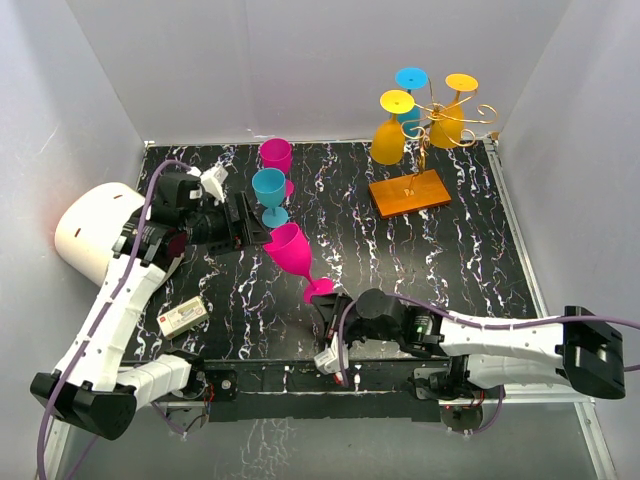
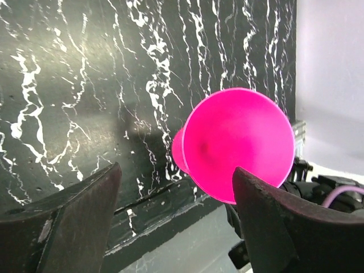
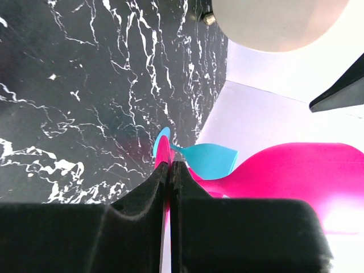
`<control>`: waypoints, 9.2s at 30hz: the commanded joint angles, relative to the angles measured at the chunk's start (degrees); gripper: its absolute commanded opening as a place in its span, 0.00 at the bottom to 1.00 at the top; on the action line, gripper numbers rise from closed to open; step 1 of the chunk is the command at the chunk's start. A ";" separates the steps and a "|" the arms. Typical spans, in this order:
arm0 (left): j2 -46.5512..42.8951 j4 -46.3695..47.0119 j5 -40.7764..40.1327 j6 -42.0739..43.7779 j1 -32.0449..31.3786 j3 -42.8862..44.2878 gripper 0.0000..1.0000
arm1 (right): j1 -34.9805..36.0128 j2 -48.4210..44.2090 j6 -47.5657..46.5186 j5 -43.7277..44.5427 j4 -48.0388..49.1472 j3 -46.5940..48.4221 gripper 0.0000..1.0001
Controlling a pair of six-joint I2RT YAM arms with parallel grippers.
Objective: Take the wine glass off the wine glass rack
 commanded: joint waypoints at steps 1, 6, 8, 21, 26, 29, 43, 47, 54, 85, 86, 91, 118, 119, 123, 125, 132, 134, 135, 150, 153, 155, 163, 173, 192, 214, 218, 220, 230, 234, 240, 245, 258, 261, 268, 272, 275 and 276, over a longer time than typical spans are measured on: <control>-0.07 1.08 8.17 0.41 0.14 -2.14 0.73 | 0.80 2.23 -4.19 3.02 10.21 1.44 0.00; -0.78 2.02 9.03 0.14 0.13 -4.65 0.60 | 1.02 4.81 -4.64 4.18 14.32 1.44 0.00; -0.97 1.70 8.82 0.34 0.14 -5.39 0.53 | 1.06 5.25 -4.78 4.59 16.04 0.99 0.00; -0.02 0.52 5.90 1.01 0.16 -4.35 0.08 | 1.13 10.53 -4.25 8.14 21.56 0.69 0.13; 0.48 -1.29 0.97 1.77 0.16 -1.59 0.00 | 1.07 11.80 -2.50 10.19 23.28 0.04 0.27; 0.97 -2.96 -3.49 2.64 0.13 0.79 0.00 | 1.02 11.76 0.75 10.04 25.61 -0.55 0.75; -0.54 0.75 -23.74 5.10 0.11 0.79 0.00 | -0.26 8.46 38.18 18.58 37.67 -4.47 0.98; -0.24 6.86 -25.42 5.82 0.16 -2.40 0.00 | -2.67 8.88 59.87 39.54 48.08 -4.03 0.98; 6.33 13.54 -24.96 8.32 0.08 -3.93 0.00 | -22.82 6.84 106.13 45.26 4.57 14.17 0.98; 21.16 21.96 -32.61 13.89 -2.91 -4.39 0.08 | -36.64 -8.02 109.56 17.69 -5.16 13.05 0.98; 21.17 21.84 -32.57 13.85 -2.92 -4.34 0.09 | -36.62 -8.13 109.65 17.58 -5.30 13.20 0.98; 19.87 20.45 -32.11 13.85 -2.92 -3.57 0.32 | -36.61 -8.80 109.79 17.40 -6.26 14.44 0.98; -8.40 11.98 -20.35 3.75 -2.97 -8.05 0.88 | -36.57 0.50 102.89 28.20 -28.75 54.35 0.98; -9.02 11.75 -20.49 3.74 -2.93 -8.55 0.88 | -36.60 2.39 102.65 29.37 -29.15 56.11 0.98; -10.81 9.50 -22.62 4.52 -2.92 -9.27 0.89 | -36.98 9.59 104.50 33.40 -31.47 63.76 0.98; -11.01 7.33 -24.02 5.14 -2.93 -9.02 0.89 | -37.82 12.69 107.17 33.54 -32.44 67.23 0.98; -12.41 5.32 -24.77 5.69 -2.92 -8.88 0.90 | -44.17 18.37 117.40 28.23 -33.36 73.50 0.89; -12.80 5.69 -24.04 5.23 -2.92 -9.13 0.90 | -47.09 19.59 119.70 24.50 -33.87 74.95 0.85; -12.81 5.93 -23.57 4.76 -2.94 -9.28 0.90 | -48.95 20.18 120.82 22.40 -33.97 75.42 0.82; -13.39 8.92 -18.78 0.91 -2.92 -10.38 0.90 | -68.85 29.24 132.86 -5.12 -28.92 76.33 0.52; -13.42 8.10 -19.14 0.80 -2.92 -9.80 0.90 | -69.58 30.70 133.66 -7.45 -27.47 76.40 0.51; -13.64 7.85 -19.16 0.56 -2.92 -9.69 0.90 | -69.69 32.00 133.67 -8.74 -27.00 77.07 0.50; -14.18 8.10 -18.46 -0.86 -2.92 -9.45 0.90 | -69.69 35.31 134.75 -10.76 -27.05 78.73 0.48; -14.18 8.30 -17.78 -1.36 -2.93 -8.97 0.90 | -69.69 37.92 134.78 -10.78 -26.93 80.22 0.44; -14.91 7.59 -17.96 -1.39 -2.97 -8.81 0.90 | -69.69 41.73 138.88 -15.44 -24.45 80.58 0.37; -14.82 7.04 -17.79 -1.44 -2.99 -8.63 0.90 | -69.69 41.71 147.44 -17.23 -18.44 76.95 0.20; -14.89 7.14 -17.61 -1.38 -2.94 -8.63 0.90 | -69.69 41.51 148.87 -17.04 -18.14 76.18 0.17; -14.75 7.12 -17.52 -1.38 -2.92 -8.50 0.90 | -69.69 41.35 149.58 -17.01 -17.80 75.90 0.15; -14.67 7.08 -17.25 -1.47 -2.92 -8.06 0.90 | -69.69 40.37 155.90 -16.88 -14.37 73.60 0.09; -14.81 6.83 -17.36 -1.51 -2.92 -7.92 0.90 | -71.67 37.79 159.07 -16.89 -10.65 70.57 0.05; -14.94 6.88 -17.34 -1.59 -2.92 -8.11 0.90 | -72.39 36.50 161.58 -15.63 -7.79 68.31 0.00; -15.01 6.79 -17.56 -1.64 -2.92 -8.10 0.90 | -72.48 37.25 162.85 -17.03 -6.20 68.80 0.00; -15.02 7.13 -17.33 -1.94 -2.93 -8.55 0.90 | -72.29 38.85 164.73 -19.30 -4.56 69.35 0.00; -15.03 7.14 -17.39 -2.05 -2.92 -8.65 0.90 | -71.58 39.24 164.64 -19.18 -4.56 70.04 0.00; -14.99 7.20 -17.21 -2.06 -2.92 -8.71 0.90 | -70.31 39.66 164.46 -18.29 -4.73 70.72 0.00; -15.25 6.94 -17.59 -2.10 -2.92 -8.72 0.90 | -69.18 41.70 163.99 -17.15 -5.16 71.78 0.00; -15.31 6.81 -17.61 -2.07 -2.90 -8.64 0.90 | -68.42 42.34 163.80 -16.35 -5.48 72.64 0.00; -15.33 6.71 -17.61 -2.07 -2.92 -8.58 0.90 | -68.34 42.50 163.72 -15.91 -5.63 72.86 0.00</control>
